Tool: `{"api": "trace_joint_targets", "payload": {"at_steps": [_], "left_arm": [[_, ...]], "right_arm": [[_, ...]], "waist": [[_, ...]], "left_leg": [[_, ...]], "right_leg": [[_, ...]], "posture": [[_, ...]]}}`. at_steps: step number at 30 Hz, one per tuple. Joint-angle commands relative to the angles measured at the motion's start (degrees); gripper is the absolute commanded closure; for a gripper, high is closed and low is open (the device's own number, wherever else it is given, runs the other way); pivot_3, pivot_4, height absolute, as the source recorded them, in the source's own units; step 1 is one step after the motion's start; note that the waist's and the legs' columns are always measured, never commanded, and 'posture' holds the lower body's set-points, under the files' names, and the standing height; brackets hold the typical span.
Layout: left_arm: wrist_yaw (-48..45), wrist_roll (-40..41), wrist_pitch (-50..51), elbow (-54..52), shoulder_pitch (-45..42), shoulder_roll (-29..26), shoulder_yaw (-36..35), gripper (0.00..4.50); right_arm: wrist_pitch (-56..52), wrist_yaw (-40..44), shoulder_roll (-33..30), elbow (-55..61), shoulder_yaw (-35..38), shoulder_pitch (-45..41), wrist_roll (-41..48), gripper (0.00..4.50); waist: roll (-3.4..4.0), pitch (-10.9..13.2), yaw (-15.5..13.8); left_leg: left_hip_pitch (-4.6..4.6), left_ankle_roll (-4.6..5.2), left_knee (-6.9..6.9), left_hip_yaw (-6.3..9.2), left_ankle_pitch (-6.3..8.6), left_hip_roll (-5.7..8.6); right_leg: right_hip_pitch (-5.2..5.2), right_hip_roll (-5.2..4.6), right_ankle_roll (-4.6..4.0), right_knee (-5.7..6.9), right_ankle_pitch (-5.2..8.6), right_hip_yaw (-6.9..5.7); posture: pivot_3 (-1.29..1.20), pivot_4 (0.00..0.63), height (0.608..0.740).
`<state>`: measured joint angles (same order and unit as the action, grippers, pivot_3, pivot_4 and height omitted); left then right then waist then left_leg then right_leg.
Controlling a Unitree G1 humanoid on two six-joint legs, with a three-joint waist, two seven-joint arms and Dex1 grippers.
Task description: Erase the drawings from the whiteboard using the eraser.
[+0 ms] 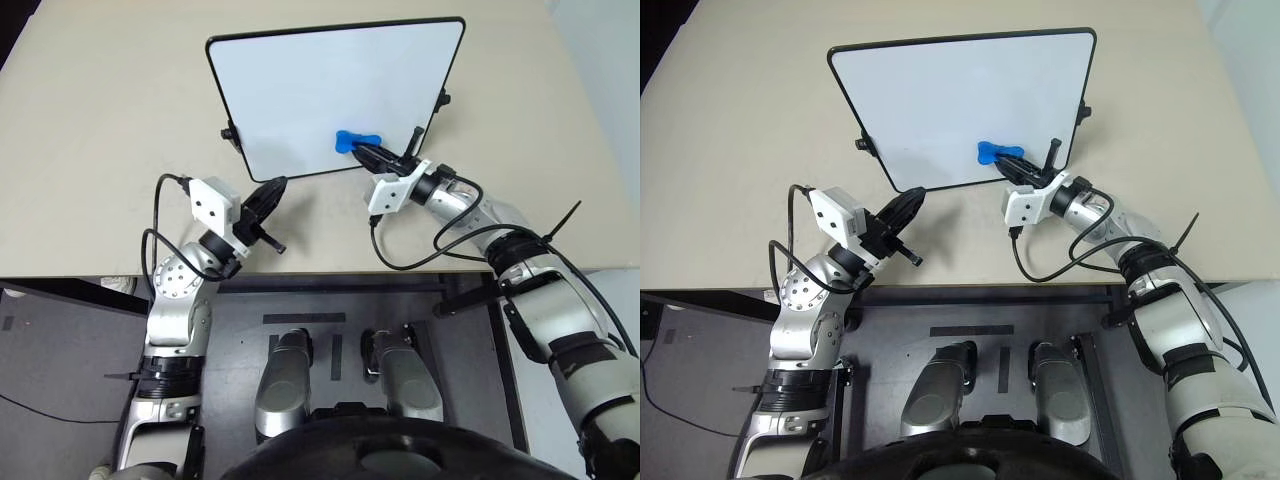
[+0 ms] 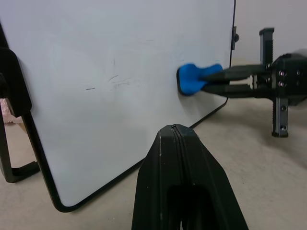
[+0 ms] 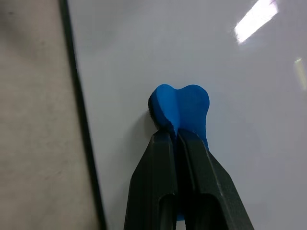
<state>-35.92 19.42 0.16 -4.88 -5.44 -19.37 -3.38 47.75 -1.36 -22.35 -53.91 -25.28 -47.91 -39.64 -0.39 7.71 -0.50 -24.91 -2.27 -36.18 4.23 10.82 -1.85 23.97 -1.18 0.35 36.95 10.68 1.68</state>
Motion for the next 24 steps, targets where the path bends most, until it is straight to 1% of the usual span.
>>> {"api": "trace_joint_targets", "payload": {"at_steps": [1,5,9,12,14,17,19,21,24], "left_arm": [[-0.1,-0.2,-0.5,-2.5,-0.9,-0.3,0.1,4.5],[-0.1,-0.2,-0.5,-2.3,-1.0,-0.2,0.2,4.5],[-0.2,-0.2,-0.6,-2.1,-1.1,0.0,0.4,4.5],[-0.2,-0.3,-0.7,-2.0,-1.1,0.2,0.6,4.5],[-0.2,-0.3,-0.8,-2.0,-1.0,0.3,0.6,4.5],[-0.2,-0.2,-0.8,-2.2,-0.8,0.3,0.5,4.5],[-0.2,-0.2,-0.8,-2.5,-0.6,0.3,0.4,4.5],[-0.3,0.0,-0.8,-2.8,-0.2,0.1,0.2,4.5],[-0.5,0.2,-0.5,-3.0,0.3,-0.2,0.0,4.5]], "right_arm": [[-1.9,-3.3,-0.8,0.2,0.8,-1.6,-0.3,4.47],[-1.7,-9.5,-2.1,3.1,2.1,-1.9,-1.5,4.47],[-1.7,-13.7,-3.1,5.6,3.0,-1.9,-1.9,4.47],[-2.4,-15.4,-3.8,7.4,3.4,-1.4,-1.4,4.47],[-2.3,-14.4,-4.3,8.9,3.8,-0.3,-0.2,4.47],[-1.7,-8.9,-5.7,13.3,5.2,3.4,4.7,4.47],[-3.3,-0.7,-7.7,18.8,6.2,7.9,11.1,4.47],[-7.5,8.1,-9.9,26.0,7.7,13.3,18.8,4.47],[-18.3,20.2,-14.7,39.5,11.1,23.2,30.8,4.47]], "waist": [[0.0,0.0,0.0],[0.02,0.0,0.0],[0.04,0.0,0.0],[0.04,0.0,0.0],[0.03,0.0,0.0],[0.03,0.0,-0.1],[0.01,0.0,-0.4],[-0.02,0.0,-0.7],[-0.03,0.0,-1.0]], "left_leg": [[0.0,0.0,0.0,0.0,0.0,0.0],[-0.05,-0.01,0.0,0.0,0.0,0.0],[-0.09,-0.01,0.0,-0.01,0.0,0.0],[-0.08,-0.02,0.02,0.0,0.0,0.0],[-0.09,-0.02,0.02,0.0,0.0,0.0],[-0.11,-0.02,0.04,-0.01,0.0,0.0],[-0.18,-0.02,0.04,-0.03,0.0,0.0],[-0.26,-0.02,0.03,-0.06,-0.01,0.0],[-0.42,0.16,-0.01,-0.14,-0.05,0.01]], "right_leg": [[0.0,0.0,0.0,0.0,0.0,0.0],[0.06,0.0,0.0,-0.02,0.0,0.01],[0.1,0.0,0.03,-0.04,0.0,0.01],[0.11,0.0,0.05,-0.05,0.01,0.02],[0.11,0.0,0.07,-0.05,0.03,0.02],[0.12,0.0,0.12,-0.09,0.07,0.02],[0.11,0.0,0.19,-0.11,0.2,0.02],[0.1,0.0,0.27,-0.17,0.34,0.02],[0.12,-0.01,0.37,-0.28,0.58,0.02]], "posture": [[0.0,0.15,0.74],[0.0,0.15,0.74],[0.0,0.15,0.74],[0.0,0.15,0.74],[0.0,0.15,0.74],[0.0,0.15,0.74],[0.0,0.15,0.74],[0.0,0.15,0.74],[0.0,0.15,0.74]]}}
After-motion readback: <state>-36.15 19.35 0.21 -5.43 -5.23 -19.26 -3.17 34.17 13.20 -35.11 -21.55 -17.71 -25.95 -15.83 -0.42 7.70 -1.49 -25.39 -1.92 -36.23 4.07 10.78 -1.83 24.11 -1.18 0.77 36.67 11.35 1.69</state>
